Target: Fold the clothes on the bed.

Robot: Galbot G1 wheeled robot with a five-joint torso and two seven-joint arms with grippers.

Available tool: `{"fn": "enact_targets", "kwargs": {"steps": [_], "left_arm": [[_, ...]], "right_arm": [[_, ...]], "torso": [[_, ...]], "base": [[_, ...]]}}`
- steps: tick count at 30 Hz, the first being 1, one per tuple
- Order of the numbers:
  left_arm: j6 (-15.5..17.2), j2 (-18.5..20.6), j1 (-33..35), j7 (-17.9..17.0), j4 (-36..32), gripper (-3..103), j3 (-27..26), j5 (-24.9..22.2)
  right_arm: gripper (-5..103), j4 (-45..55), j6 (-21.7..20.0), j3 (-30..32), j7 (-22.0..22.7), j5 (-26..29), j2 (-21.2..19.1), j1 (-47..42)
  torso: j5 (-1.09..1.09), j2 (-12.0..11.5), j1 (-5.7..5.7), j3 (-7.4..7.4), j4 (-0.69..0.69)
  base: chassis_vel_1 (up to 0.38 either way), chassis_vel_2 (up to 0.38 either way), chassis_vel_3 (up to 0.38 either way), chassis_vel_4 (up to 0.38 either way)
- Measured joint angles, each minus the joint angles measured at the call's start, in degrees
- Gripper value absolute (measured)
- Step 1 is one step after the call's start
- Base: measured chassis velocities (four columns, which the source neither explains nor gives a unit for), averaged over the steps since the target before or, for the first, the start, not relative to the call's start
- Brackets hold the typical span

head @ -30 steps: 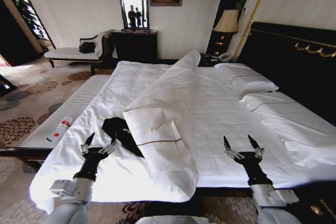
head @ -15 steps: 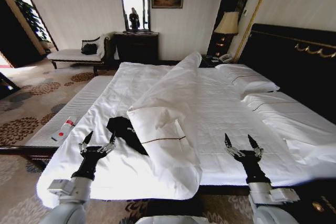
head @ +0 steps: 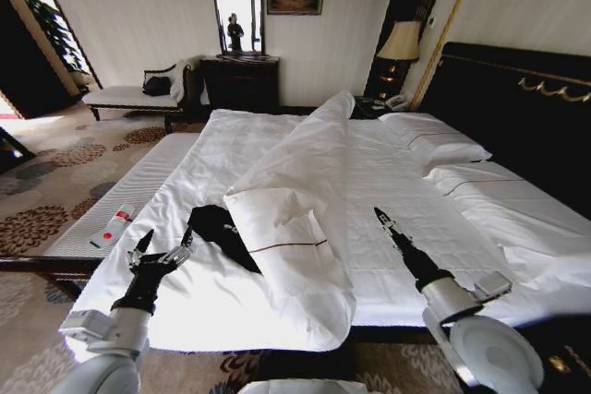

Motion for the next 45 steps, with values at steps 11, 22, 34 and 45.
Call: {"fn": "enact_targets", "kwargs": {"steps": [11,22,34,45], "left_arm": [[0.1,-2.4,2.4,0.4,0.0,100,-0.1,3.2],[0.0,-4.3,4.1,0.4,0.0,100,-1.0,4.4],[-0.5,-5.6,5.0,0.1,0.1,100,-1.1,5.7],[-0.6,-5.6,4.5,0.1,0.1,100,-0.6,6.3]], "right_arm": [[100,-15.1,-2.2,-15.2,1.5,3.4,-7.0,19.9],[100,-26.2,-5.0,-30.0,4.3,6.0,-4.3,36.3],[100,-31.7,-6.8,-37.4,6.6,3.4,-1.6,44.4],[100,-36.1,-9.6,-39.8,12.4,2.8,-1.6,49.5]], "torso": [[0.0,0.0,0.0,0.0,-0.02],[-0.02,0.0,0.0,0.0,-0.01],[-0.02,0.0,0.0,0.0,-0.01],[-0.01,0.0,0.0,0.0,-0.02]], "base": [[0.0,0.0,0.0,0.0],[0.0,0.0,0.0,0.0],[0.0,0.0,0.0,0.0],[0.0,0.0,0.0,0.0]]}}
